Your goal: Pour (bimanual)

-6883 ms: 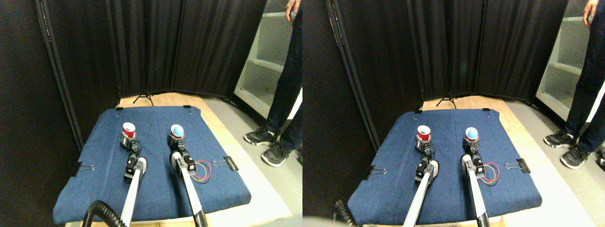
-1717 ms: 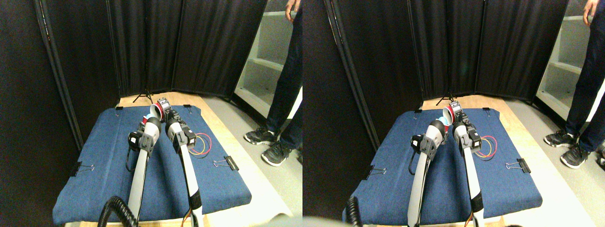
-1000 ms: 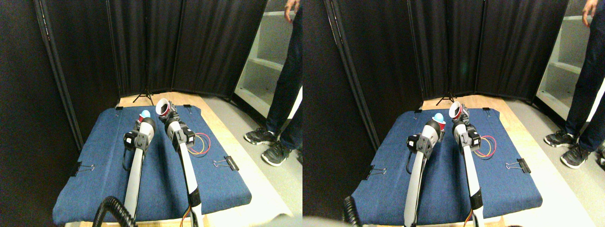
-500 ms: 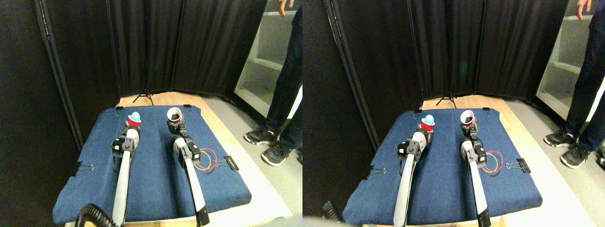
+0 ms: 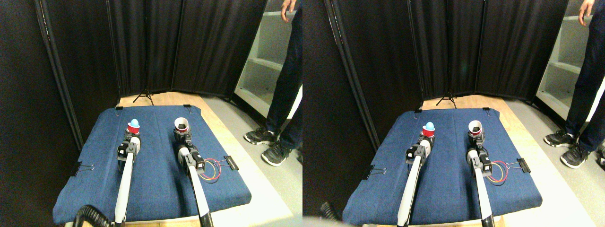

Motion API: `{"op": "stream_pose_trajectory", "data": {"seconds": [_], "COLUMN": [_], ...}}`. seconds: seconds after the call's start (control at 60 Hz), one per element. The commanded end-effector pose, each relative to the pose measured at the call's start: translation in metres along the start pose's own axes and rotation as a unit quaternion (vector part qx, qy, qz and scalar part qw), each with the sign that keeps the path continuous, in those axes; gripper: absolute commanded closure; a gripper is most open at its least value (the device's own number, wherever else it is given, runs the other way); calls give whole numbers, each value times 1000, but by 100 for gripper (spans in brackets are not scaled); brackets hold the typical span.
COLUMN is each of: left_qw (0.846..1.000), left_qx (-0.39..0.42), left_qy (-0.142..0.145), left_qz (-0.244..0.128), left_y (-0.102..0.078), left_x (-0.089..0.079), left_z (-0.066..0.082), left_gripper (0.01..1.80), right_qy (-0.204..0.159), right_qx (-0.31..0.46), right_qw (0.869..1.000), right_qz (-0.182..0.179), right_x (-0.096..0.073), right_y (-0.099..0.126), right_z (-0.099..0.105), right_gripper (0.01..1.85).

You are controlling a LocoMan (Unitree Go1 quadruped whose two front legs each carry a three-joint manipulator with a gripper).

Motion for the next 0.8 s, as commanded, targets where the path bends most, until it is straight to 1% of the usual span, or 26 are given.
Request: {"op": "stream_pose_trajectory", "data": {"seconds": [0.017,0.183,0.317,0.383,0.517,0.567,0.65,0.8], "left_qw": [1000,999,999,999,999,999,999,999], "left_qx": [-3,-13,-18,-16,-12,-15,-15,-21], "left_qy": [10,25,33,27,26,22,24,20], "left_qz": [-24,-24,-23,-24,-27,-24,-21,-13], "left_y": [-10,-11,-6,-4,2,3,7,10], "left_x": [4,4,3,2,-4,-5,-7,-11], "left_z": [-4,-10,-14,-16,-21,-22,-23,-25], "left_gripper": [148,148,148,148,148,148,148,148], "right_qy": [-8,-11,-9,-9,-15,-13,-5,-1], "right_qx": [4,17,19,21,21,23,21,28], "right_qw": [1000,1000,1000,1000,1000,1000,1000,1000], "right_qz": [11,1,-5,-3,-4,-3,0,-10], "right_x": [5,12,16,18,21,21,23,26], "right_y": [1,-4,-8,-10,-12,-11,-11,-9], "right_z": [3,4,4,4,3,3,3,1], "right_gripper": [153,153,153,153,153,153,153,153]}}
